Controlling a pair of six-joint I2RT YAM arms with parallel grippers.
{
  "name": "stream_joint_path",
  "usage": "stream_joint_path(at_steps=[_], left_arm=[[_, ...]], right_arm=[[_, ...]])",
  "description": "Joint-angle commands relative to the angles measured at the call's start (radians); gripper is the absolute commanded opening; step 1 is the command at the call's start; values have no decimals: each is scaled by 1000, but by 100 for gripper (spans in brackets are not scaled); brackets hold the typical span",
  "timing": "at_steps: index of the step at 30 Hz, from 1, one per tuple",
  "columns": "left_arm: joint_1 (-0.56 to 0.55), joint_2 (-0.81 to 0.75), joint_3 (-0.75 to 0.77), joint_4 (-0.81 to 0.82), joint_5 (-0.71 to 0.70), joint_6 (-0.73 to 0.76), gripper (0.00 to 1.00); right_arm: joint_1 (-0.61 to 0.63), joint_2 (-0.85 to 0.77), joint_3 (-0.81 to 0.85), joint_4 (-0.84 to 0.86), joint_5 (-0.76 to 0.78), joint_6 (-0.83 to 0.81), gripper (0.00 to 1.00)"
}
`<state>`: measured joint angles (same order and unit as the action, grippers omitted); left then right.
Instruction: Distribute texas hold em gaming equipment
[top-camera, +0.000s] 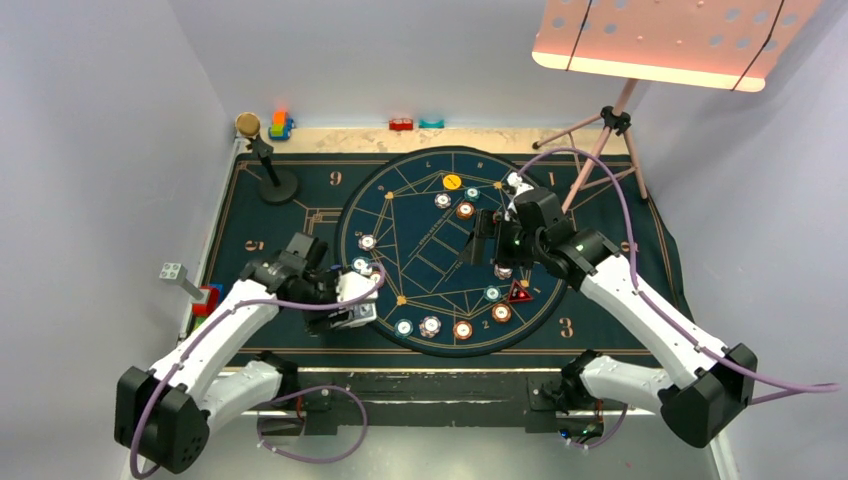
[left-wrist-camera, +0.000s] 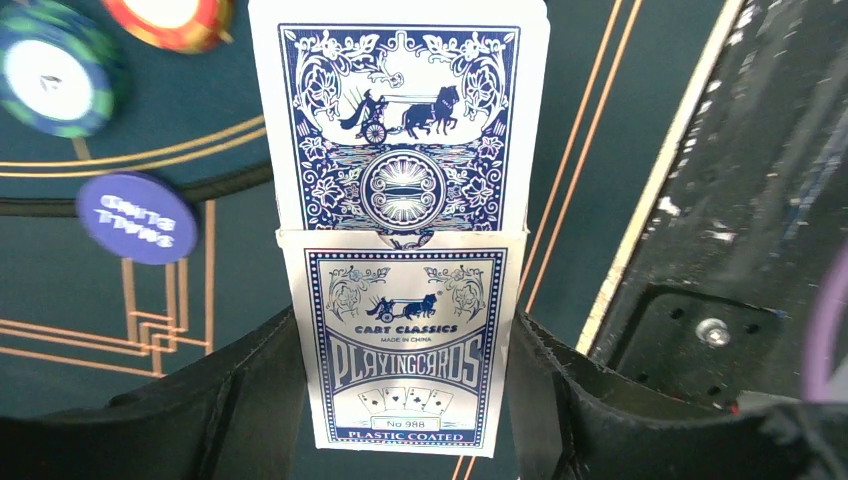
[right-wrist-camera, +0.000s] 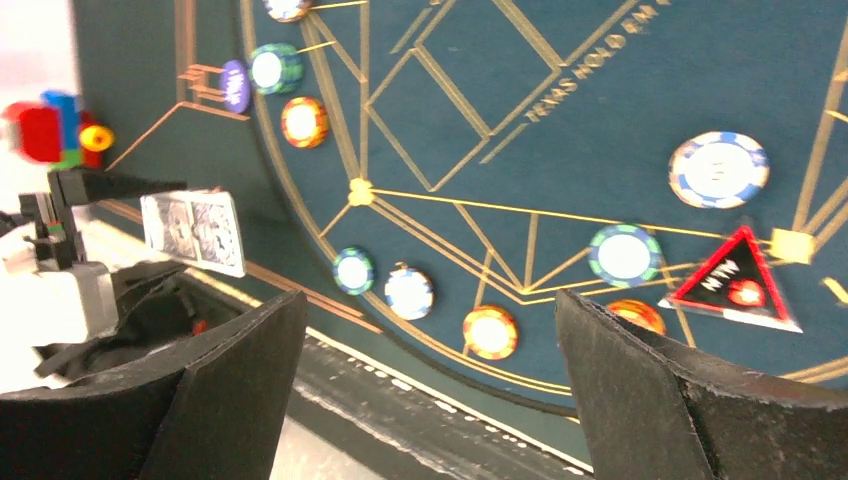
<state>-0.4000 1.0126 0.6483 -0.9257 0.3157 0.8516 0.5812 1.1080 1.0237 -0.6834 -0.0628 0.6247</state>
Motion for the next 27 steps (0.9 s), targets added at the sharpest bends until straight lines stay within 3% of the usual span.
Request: stream_joint_path(at_steps=[1,5,8,15,19,27], left_arm=[[-2,-46,196,-187,110,-34,33],[-2,0,381,-302,152,-79,28],[-2,62,513,-361,169,-112,23],[-2,160,719,-400,184,-176,22],[-9,184,757,-399,172,-192,22],[-29,198,760,-394,149,-201,21]], right_arm=[[-2,7,-11,181,-219,19,98],[15,18,-54,392,-394,106,98],[55,60,-40,519,-453,148,98],[161,221,50,758,-542,234,98],[181,265,44,883,-577,300,98],[213,361,76,976,-586,345,98]])
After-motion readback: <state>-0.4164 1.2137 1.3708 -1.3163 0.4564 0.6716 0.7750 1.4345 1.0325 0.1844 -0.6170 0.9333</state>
